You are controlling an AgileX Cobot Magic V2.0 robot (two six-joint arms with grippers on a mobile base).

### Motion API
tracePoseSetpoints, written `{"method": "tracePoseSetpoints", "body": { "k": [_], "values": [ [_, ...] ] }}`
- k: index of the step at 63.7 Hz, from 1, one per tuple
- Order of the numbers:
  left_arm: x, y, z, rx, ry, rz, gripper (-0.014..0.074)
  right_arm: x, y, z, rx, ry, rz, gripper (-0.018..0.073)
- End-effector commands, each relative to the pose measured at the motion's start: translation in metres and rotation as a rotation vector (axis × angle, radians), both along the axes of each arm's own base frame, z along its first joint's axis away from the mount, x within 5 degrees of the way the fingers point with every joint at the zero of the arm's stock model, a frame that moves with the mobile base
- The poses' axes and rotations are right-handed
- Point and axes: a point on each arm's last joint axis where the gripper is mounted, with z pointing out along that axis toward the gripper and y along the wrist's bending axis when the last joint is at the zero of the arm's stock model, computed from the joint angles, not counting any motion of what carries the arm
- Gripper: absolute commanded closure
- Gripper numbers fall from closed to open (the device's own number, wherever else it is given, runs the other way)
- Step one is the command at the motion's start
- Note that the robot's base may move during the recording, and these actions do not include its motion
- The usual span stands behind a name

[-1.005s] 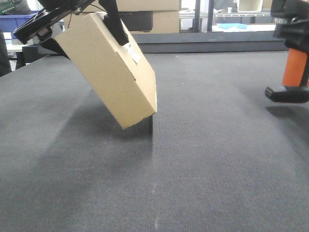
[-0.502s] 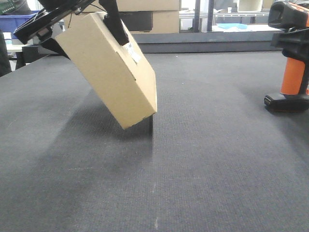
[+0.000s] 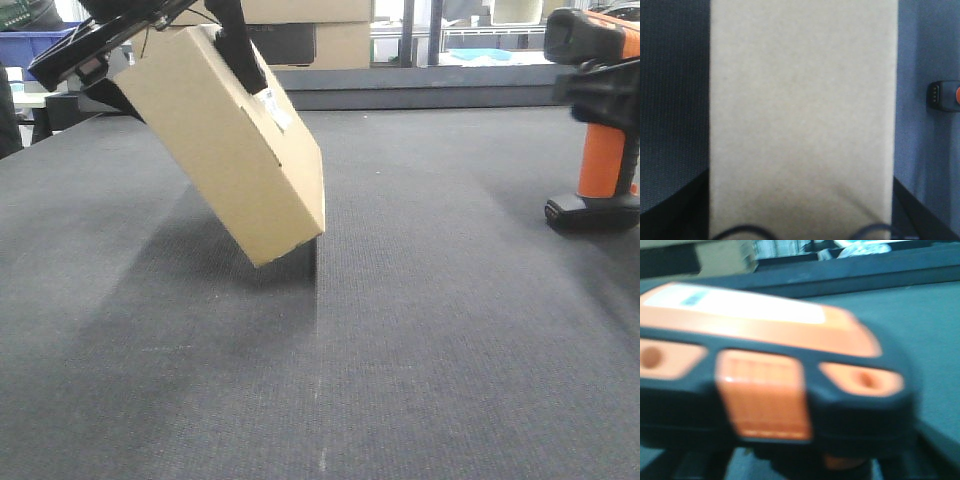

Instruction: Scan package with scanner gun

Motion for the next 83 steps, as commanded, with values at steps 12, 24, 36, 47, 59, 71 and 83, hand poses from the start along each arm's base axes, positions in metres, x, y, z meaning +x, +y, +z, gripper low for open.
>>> {"method": "tracePoseSetpoints", "body": {
  "k": [12,24,36,47,59,71,83],
  "values": [
    [-0.001,-0.003,0.004,-0.013,-0.014,-0.003,0.0708,-0.014,0.001,0.003,-0.009,0.033,0.03,-0.0003],
    [0.0,-0.001,0.004,0.008,-0.031,-0.005,0.0708,-0.029,-0.002,0.003,-0.011,0.046,0.03,-0.0001],
    [-0.004,0.015,0.02,0.121,-0.12,-0.011,0.0708,-0.054,-0.007,0.01,-0.007,0.035,0.031,-0.0001],
    [-0.016,0.051,0.043,0.255,-0.165,0.027,0.0708,-0.076,-0.009,0.014,0.003,0.077,0.044,-0.0001],
    [-0.03,0.094,0.049,0.479,-0.089,0.005,0.0708,-0.095,-0.011,0.028,0.021,0.08,0.061,0.0],
    [-0.031,0.12,0.034,0.543,-0.043,-0.033,0.0708,-0.109,-0.012,0.046,0.036,0.035,0.074,0.0057],
    [-0.036,0.143,0.024,0.552,-0.042,0.012,0.0708,-0.122,-0.013,0.053,0.047,0.071,0.096,0.038]
  ]
}}
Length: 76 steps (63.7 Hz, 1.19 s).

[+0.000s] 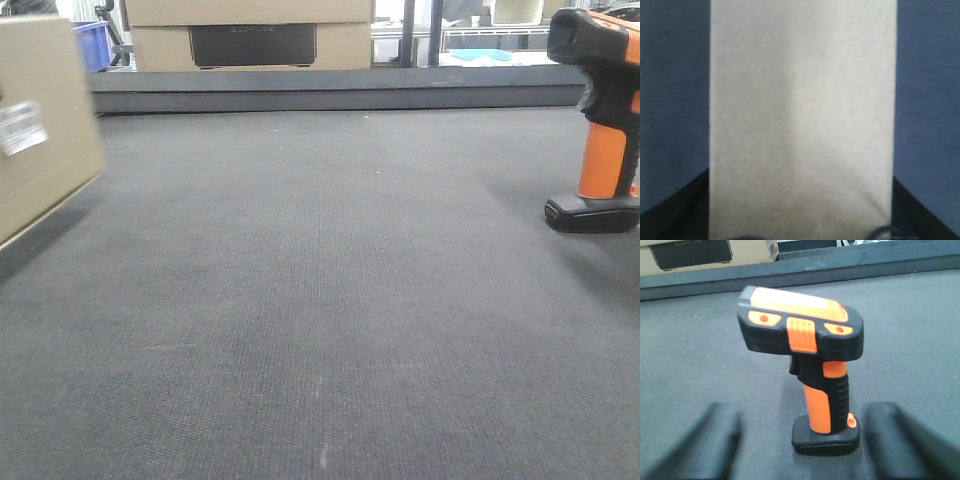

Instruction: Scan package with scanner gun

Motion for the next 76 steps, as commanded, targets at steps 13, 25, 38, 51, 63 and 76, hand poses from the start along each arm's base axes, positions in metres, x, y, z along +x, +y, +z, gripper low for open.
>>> {"method": "tracePoseSetpoints", "body": {
  "k": [13,25,38,51,63,76],
  "values": [
    [-0.007,0.012,-0.008,0.01,-0.042,-0.004,0.0708,-0.015,0.0,0.009,0.005,0.001,0.023,0.0727],
    [-0.007,0.012,-0.014,0.009,-0.045,-0.007,0.0708,-0.023,-0.001,0.015,0.012,-0.018,0.03,0.0727],
    [-0.006,0.012,-0.014,-0.012,-0.065,0.037,0.0705,-0.026,-0.001,0.018,0.015,-0.028,0.033,0.0727],
    [-0.006,0.012,-0.014,-0.013,-0.063,0.039,0.0504,-0.026,-0.001,0.017,0.014,-0.013,0.036,0.0727],
    [-0.006,0.012,-0.014,-0.011,-0.063,0.039,0.0258,-0.027,-0.001,0.017,0.014,-0.018,0.035,0.0727],
    [-0.007,0.012,-0.015,-0.01,-0.045,0.043,0.0077,-0.033,-0.002,0.023,0.01,-0.043,0.043,0.0727]
  ]
}}
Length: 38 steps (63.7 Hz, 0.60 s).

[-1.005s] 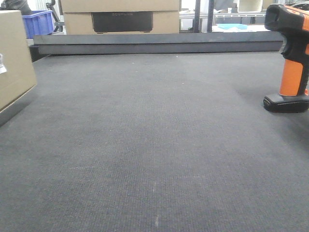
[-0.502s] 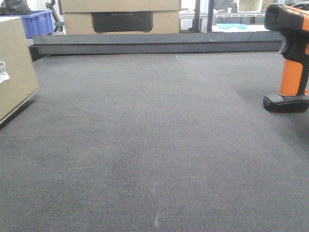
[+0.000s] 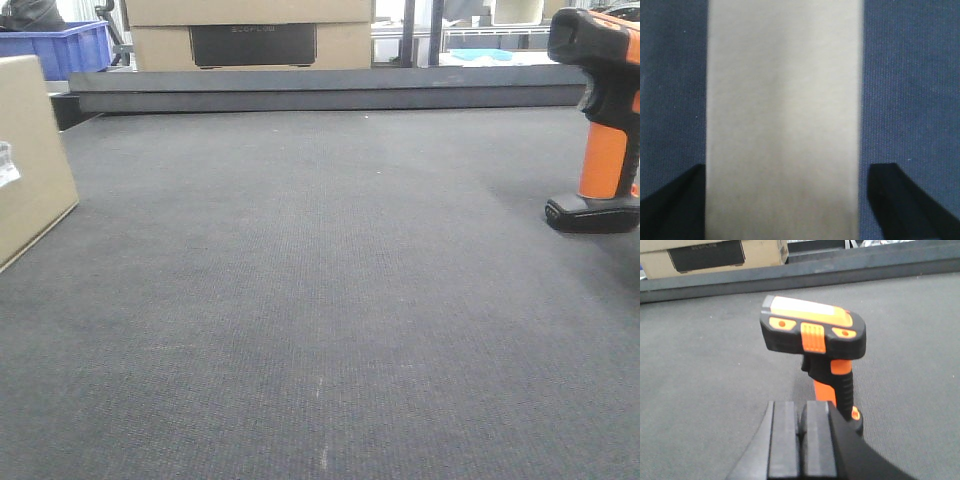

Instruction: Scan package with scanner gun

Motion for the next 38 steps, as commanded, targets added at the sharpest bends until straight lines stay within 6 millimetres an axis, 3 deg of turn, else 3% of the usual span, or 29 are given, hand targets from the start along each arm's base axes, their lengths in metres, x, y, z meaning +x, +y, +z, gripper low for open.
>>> {"method": "tracePoseSetpoints", "body": {
  "k": [1,10,19,32,38],
  "values": [
    [-0.002,0.001,0.003,-0.004,-0.01,0.009,0.0076,-0.004,0.0,0.003,-0.007,-0.024,0.006,0.0727],
    [-0.003,0.002,0.006,0.01,-0.008,0.011,0.0078,-0.009,0.0,0.005,-0.018,-0.027,0.017,0.0727],
    [-0.011,0.003,0.029,0.011,-0.062,0.016,0.008,-0.013,0.0,0.006,-0.025,-0.019,0.026,0.0727],
    [-0.05,0.003,0.076,0.002,-0.223,0.019,0.0096,-0.014,0.0,0.006,-0.036,-0.015,0.031,0.0727],
    [-0.071,0.004,0.087,0.002,-0.287,0.018,0.0217,-0.016,0.0,0.004,-0.045,0.025,0.041,0.0727]
  ]
}}
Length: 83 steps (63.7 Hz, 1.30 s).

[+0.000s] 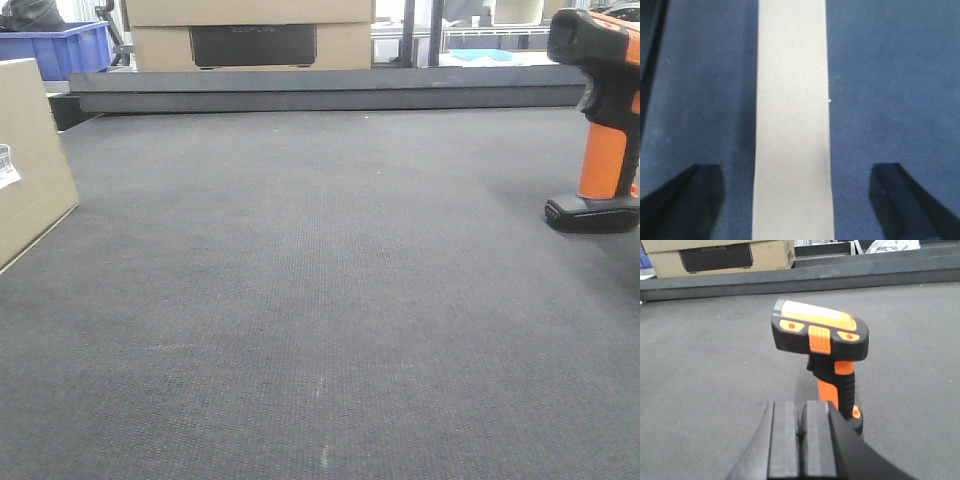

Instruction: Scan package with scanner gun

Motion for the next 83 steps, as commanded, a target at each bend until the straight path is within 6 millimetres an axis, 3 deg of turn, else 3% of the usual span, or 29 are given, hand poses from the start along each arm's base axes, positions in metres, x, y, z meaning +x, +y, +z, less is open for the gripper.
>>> {"method": "tracePoseSetpoints", "body": {
  "k": [1,13,23,33,46,55,68,83],
  "values": [
    [-0.022,0.002,0.011,-0.002,-0.064,0.009,0.0262,-0.004,0.0,0.001,-0.023,0.021,0.014,0.0727],
    [-0.06,0.001,0.008,-0.012,-0.224,-0.011,0.0712,-0.017,-0.001,0.003,-0.041,0.063,0.033,0.0727],
    [-0.084,0.0,-0.015,-0.024,-0.293,-0.026,0.0694,-0.028,-0.013,0.006,-0.052,0.059,-0.043,0.0727],
    [-0.112,-0.003,-0.041,-0.061,-0.469,-0.049,0.0694,-0.043,-0.024,0.01,-0.046,-0.03,-0.13,0.0727],
    [-0.149,-0.005,-0.071,-0.098,-0.701,-0.065,0.0694,-0.063,-0.024,-0.013,-0.047,-0.092,-0.138,0.0727],
    [-0.175,-0.004,-0.086,-0.069,-0.846,-0.084,0.0697,-0.075,-0.024,-0.016,-0.043,-0.157,-0.139,0.0727],
    [-0.204,-0.001,-0.092,0.049,-0.946,-0.102,0.0697,-0.083,-0.024,-0.016,-0.041,-0.177,-0.135,0.0727],
    [-0.214,0.0,-0.09,0.075,-0.998,-0.103,0.0697,-0.083,-0.024,-0.016,-0.041,-0.181,-0.136,0.0727]
  ]
}}
